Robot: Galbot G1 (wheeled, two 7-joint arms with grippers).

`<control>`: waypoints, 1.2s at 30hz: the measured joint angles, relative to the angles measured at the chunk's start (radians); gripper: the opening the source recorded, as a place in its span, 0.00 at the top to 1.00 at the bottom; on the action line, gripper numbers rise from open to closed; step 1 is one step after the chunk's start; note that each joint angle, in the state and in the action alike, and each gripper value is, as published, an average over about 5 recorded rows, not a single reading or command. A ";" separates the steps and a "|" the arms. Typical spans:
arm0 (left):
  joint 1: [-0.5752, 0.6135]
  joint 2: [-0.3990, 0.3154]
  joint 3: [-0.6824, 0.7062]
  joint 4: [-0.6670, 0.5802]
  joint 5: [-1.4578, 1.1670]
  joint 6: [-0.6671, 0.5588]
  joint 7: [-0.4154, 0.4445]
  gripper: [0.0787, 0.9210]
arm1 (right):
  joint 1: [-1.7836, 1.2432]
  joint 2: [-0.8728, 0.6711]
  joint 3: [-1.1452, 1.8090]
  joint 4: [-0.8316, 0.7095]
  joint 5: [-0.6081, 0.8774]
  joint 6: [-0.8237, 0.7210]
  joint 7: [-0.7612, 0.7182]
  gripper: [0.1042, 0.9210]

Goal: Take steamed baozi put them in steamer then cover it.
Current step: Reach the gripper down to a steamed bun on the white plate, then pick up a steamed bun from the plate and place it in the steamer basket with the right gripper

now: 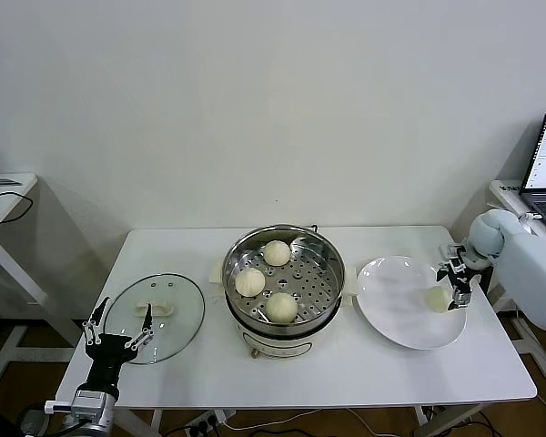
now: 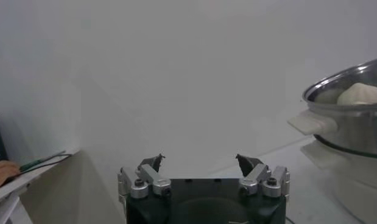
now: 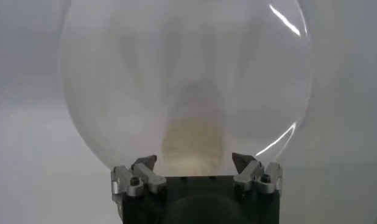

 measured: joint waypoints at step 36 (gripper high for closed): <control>-0.007 -0.001 0.002 0.002 0.008 0.007 -0.007 0.12 | 0.042 -0.018 -0.057 0.047 0.046 -0.033 -0.041 0.29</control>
